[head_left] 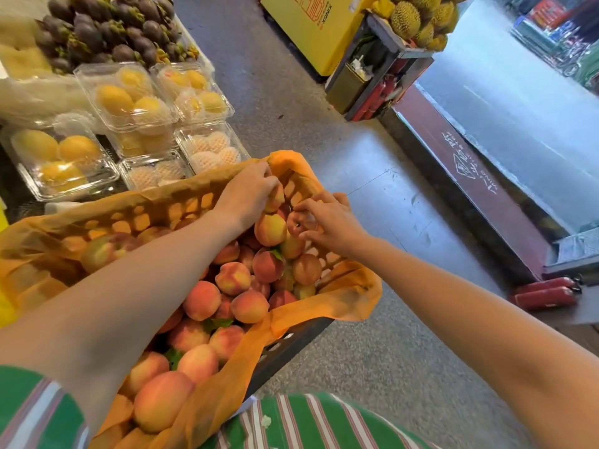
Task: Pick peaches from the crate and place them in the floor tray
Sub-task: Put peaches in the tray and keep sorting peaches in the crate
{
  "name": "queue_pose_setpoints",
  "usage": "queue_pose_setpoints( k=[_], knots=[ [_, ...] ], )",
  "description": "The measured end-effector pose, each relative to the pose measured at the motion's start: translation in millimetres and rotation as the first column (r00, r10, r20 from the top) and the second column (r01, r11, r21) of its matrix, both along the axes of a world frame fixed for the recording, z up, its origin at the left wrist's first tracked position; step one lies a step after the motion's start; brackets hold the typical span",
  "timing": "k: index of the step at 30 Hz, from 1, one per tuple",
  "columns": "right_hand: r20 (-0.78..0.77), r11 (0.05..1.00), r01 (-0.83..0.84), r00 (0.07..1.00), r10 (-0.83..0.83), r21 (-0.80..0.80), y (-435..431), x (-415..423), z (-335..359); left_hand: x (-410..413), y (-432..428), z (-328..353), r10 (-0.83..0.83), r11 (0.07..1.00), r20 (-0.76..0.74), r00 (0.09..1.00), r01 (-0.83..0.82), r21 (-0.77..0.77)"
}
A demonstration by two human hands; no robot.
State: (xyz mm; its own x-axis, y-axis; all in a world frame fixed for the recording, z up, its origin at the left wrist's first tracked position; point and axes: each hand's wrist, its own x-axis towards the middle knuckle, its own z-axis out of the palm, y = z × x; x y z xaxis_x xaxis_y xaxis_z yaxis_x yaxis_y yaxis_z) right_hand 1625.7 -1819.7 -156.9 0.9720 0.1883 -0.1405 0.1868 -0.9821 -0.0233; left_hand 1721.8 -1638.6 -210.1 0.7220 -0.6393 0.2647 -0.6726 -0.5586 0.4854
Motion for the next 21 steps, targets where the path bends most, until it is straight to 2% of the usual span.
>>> queue_pose_setpoints(
  k=[4,8,13,17,21],
  knots=[
    [-0.026,0.999,-0.012,1.0,0.011,-0.04,-0.3,10.2,-3.0,4.4,3.3,6.4,-0.003,1.0,-0.01,1.0,0.003,0.027],
    [0.055,0.988,-0.125,0.99,0.131,-0.095,-4.9,10.2,-1.4,3.2,4.2,10.1,-0.043,0.998,-0.036,0.998,0.045,0.051],
    [0.112,0.991,-0.135,0.985,0.134,0.003,-1.8,3.3,-1.7,-5.1,20.7,13.1,-0.106,0.989,-0.14,0.984,0.119,0.085],
    [0.088,0.993,-0.113,0.99,0.109,0.037,-0.8,1.3,0.4,-13.7,41.8,22.9,-0.152,0.97,-0.195,0.969,0.184,0.157],
    [0.132,0.98,-0.135,0.984,0.116,0.144,10.9,-2.0,1.0,-25.9,66.4,31.9,-0.189,0.921,-0.297,0.936,0.274,0.276]
  ],
)
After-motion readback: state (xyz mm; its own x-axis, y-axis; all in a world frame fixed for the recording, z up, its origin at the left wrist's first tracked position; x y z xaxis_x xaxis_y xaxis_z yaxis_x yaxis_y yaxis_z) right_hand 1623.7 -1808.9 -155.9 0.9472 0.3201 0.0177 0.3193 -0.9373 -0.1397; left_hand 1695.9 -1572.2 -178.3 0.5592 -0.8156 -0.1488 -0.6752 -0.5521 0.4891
